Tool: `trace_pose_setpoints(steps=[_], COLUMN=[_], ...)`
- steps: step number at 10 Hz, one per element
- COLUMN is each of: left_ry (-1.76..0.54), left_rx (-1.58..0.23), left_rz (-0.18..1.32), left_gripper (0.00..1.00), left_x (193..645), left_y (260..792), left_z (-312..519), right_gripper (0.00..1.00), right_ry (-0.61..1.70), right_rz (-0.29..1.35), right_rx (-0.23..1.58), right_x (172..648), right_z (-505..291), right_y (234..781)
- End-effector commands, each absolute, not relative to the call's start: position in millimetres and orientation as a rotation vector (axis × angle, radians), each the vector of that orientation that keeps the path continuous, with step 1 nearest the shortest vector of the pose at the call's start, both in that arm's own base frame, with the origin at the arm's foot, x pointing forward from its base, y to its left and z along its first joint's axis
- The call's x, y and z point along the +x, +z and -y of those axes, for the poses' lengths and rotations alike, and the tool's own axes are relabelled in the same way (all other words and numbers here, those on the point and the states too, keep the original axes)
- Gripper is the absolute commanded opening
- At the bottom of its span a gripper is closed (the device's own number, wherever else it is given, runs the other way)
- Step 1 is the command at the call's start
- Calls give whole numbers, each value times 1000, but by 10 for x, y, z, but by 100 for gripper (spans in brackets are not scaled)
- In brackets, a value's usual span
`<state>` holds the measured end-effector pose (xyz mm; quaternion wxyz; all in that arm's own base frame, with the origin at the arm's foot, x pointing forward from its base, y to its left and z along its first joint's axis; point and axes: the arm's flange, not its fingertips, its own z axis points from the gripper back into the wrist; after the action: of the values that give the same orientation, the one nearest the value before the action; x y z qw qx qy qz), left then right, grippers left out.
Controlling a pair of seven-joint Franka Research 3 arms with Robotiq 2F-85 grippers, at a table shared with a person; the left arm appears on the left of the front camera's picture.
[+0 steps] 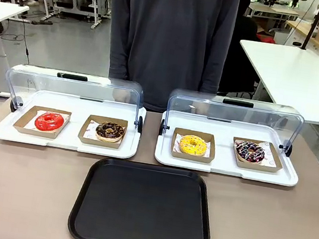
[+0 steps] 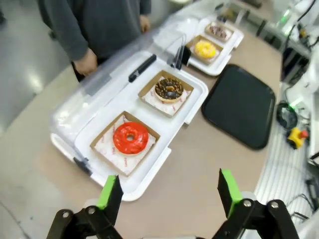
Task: Move the first donut from the left to the tray.
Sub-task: Pick up the Paper togo box containing the Donut indicated by the person and place it on the Handle tray.
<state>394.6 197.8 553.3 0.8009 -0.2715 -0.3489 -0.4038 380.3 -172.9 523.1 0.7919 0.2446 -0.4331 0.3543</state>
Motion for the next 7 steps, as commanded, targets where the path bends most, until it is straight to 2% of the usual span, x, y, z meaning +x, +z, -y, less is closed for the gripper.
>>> trace_pose_setpoints(steps=[1,7], left_ry=[-886,-885], left_rx=[-623,-635], left_rz=[850,937], left_gripper=[100,100], left_x=[4022,3803], left_y=[5456,5367], left_z=[-2081,-2084], right_gripper=[100,100], right_ry=[771,750], right_rz=[990,1022], right_rx=[575,596], right_x=[3846,3748], right_z=[1861,1933], right_y=[5110,5044])
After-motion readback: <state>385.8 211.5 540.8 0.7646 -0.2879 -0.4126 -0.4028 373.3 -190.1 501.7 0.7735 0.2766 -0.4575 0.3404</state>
